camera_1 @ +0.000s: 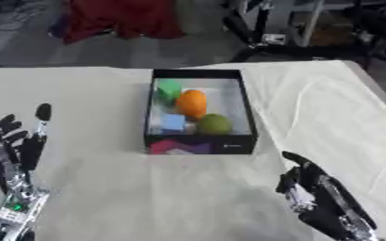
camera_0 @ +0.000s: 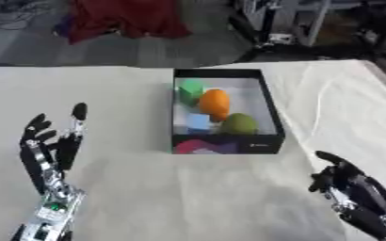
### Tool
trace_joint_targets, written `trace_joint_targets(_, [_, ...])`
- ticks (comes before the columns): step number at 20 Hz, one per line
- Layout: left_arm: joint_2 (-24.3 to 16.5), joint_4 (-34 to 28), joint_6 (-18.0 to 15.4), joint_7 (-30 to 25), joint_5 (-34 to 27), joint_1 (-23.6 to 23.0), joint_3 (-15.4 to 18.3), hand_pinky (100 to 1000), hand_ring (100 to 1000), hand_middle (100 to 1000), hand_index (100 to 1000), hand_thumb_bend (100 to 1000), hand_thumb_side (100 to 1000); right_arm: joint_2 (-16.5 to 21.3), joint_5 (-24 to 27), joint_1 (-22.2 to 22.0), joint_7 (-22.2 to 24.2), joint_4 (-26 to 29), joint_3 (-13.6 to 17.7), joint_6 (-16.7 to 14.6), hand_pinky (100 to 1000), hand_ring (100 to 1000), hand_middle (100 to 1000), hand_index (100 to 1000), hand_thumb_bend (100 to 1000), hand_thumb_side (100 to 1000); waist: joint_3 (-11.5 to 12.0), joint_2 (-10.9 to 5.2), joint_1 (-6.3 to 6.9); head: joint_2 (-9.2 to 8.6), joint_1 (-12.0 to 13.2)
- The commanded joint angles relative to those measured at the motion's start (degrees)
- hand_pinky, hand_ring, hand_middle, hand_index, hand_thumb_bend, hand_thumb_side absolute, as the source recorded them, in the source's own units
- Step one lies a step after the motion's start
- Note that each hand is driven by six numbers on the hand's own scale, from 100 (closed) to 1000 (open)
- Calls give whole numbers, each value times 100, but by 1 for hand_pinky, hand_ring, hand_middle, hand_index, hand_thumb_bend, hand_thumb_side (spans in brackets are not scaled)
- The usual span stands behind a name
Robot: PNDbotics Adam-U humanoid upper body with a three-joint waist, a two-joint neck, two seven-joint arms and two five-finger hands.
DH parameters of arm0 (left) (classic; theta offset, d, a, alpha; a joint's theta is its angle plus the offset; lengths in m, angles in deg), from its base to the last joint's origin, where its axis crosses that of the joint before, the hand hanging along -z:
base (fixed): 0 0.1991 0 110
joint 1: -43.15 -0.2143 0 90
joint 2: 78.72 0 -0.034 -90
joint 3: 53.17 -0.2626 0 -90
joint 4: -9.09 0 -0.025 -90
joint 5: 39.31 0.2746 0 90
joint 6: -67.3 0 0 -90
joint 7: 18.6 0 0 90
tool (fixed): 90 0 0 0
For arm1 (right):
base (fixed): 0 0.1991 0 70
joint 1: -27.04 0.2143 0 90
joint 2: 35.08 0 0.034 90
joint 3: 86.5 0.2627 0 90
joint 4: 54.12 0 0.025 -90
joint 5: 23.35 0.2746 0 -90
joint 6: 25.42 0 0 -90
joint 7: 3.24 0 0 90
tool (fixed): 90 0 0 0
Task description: Pick up objects on the table and place them in the box.
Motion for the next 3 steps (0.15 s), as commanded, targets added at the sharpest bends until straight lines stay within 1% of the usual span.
trace_joint_targets(1, [-39,-103,-6,-51,3,38,-18,593,670,669,806,979,717,26,88,36,-68,154,25,-21,831,550,478,920,100,470,-3,-7,-66,-11,14])
trace_joint_targets(3, [-42,-110,-4,-81,-9,29,-19,593,668,666,805,979,717,29,113,40,-80,156,15,-27,832,550,479,920,100,470,-10,-5,-66,-11,19])
